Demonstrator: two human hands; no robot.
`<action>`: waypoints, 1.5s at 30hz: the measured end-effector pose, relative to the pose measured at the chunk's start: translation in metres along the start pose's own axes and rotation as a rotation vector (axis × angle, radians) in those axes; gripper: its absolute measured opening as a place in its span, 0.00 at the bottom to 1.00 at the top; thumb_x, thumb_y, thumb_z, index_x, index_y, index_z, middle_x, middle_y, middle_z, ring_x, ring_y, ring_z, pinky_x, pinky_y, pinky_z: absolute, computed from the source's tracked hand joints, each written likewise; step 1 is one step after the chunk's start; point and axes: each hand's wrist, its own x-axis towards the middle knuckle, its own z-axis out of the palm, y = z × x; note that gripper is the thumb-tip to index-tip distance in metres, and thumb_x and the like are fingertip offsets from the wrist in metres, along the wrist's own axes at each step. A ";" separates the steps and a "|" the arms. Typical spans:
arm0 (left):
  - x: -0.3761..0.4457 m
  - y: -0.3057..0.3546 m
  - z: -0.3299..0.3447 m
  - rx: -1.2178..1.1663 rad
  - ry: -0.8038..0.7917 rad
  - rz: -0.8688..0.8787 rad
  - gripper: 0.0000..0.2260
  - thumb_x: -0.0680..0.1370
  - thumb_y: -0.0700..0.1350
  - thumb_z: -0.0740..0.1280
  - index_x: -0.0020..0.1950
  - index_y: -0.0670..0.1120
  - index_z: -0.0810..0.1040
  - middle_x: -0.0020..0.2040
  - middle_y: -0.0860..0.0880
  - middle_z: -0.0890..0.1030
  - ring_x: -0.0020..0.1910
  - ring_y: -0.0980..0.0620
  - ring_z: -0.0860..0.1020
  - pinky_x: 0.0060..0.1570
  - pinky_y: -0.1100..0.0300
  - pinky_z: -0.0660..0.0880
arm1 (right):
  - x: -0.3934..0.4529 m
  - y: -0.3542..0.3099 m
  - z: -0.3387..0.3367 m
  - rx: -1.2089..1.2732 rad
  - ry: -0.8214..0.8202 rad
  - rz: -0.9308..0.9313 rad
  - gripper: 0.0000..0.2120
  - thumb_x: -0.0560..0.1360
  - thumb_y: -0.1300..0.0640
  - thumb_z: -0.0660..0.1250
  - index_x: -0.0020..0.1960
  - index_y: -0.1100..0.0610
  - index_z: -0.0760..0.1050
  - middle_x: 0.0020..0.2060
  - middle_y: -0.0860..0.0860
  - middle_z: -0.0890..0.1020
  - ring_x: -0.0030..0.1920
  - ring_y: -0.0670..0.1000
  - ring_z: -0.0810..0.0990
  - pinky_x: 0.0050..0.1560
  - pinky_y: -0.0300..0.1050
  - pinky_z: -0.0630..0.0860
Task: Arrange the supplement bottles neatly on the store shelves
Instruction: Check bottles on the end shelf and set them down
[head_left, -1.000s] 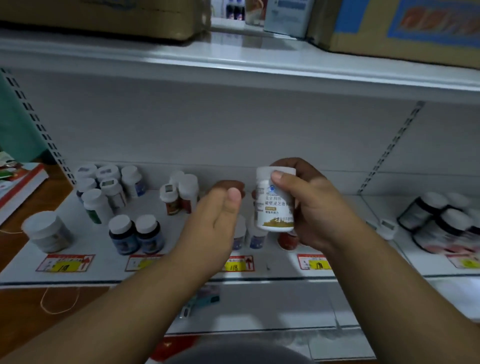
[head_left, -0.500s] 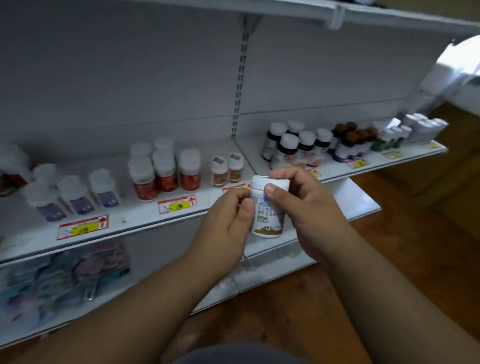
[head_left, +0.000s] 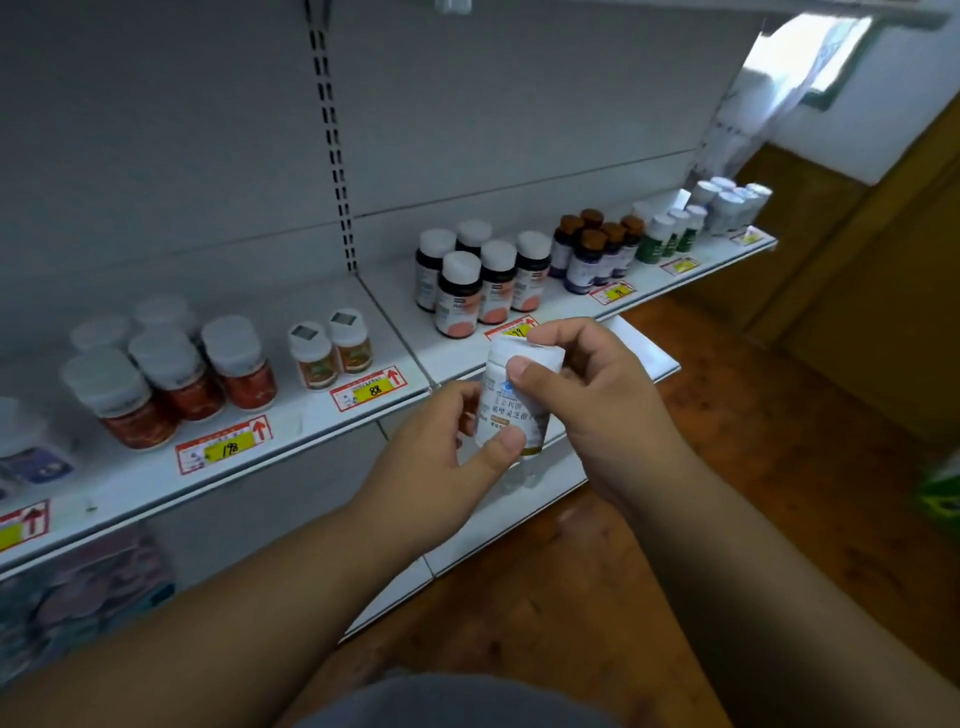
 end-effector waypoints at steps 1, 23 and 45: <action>0.000 0.002 -0.001 0.004 -0.001 0.003 0.27 0.69 0.70 0.59 0.62 0.56 0.71 0.53 0.59 0.78 0.51 0.59 0.76 0.51 0.53 0.76 | 0.001 -0.001 0.000 -0.008 -0.007 -0.005 0.11 0.72 0.60 0.73 0.52 0.56 0.75 0.48 0.52 0.82 0.45 0.47 0.81 0.43 0.45 0.81; -0.251 -0.064 -0.151 0.133 0.649 -0.300 0.28 0.67 0.70 0.62 0.63 0.58 0.70 0.56 0.60 0.76 0.54 0.61 0.75 0.52 0.59 0.74 | -0.104 0.004 0.263 0.032 -0.705 -0.022 0.23 0.64 0.45 0.74 0.48 0.59 0.71 0.37 0.54 0.77 0.37 0.50 0.77 0.33 0.47 0.75; -0.399 -0.200 -0.455 0.238 1.034 -0.500 0.12 0.79 0.53 0.63 0.61 0.53 0.74 0.52 0.57 0.78 0.50 0.62 0.77 0.50 0.54 0.78 | -0.137 0.000 0.657 -0.602 -0.841 -0.501 0.14 0.66 0.52 0.74 0.41 0.51 0.69 0.43 0.46 0.73 0.41 0.45 0.71 0.36 0.40 0.64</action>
